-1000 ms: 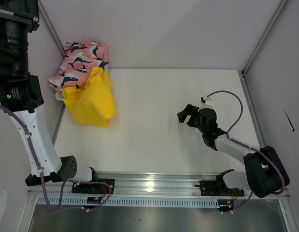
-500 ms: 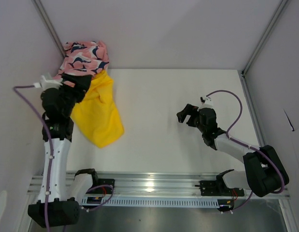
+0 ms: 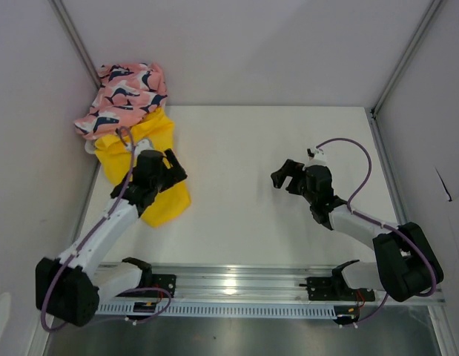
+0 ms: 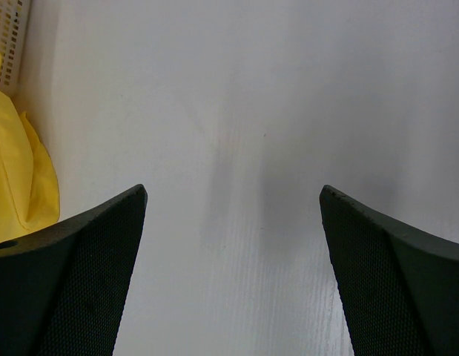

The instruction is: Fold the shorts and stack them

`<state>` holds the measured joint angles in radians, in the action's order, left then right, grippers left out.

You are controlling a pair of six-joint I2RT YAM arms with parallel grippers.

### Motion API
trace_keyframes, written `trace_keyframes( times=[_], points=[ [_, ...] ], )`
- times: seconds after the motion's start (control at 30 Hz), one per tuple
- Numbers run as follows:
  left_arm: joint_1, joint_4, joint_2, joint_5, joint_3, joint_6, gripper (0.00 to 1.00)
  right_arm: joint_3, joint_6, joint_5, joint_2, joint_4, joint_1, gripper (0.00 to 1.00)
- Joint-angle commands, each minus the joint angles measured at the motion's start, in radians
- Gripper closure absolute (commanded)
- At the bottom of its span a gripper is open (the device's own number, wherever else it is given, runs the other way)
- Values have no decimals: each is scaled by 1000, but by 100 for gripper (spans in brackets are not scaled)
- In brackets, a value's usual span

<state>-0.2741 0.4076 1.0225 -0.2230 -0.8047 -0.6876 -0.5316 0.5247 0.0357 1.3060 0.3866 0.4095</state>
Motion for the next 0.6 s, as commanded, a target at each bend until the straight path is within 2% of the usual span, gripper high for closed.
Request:
trace_keyframes(
  times=[0.0,0.13,0.43,0.57],
  points=[
    [-85,39,151,-186,-10,42,1,-36,1,-5,7,23,-5,1],
    [-108,50,342,-217,-63,45,1,-36,3,-8,9,23,-6,0],
    [-117,-7,527,-233,-94,65,2,-36,5,-10,6,21,-6,1],
    [-117,-10,567,-230,-119,82,21,-36,6,-11,7,21,-8,0]
  ],
)
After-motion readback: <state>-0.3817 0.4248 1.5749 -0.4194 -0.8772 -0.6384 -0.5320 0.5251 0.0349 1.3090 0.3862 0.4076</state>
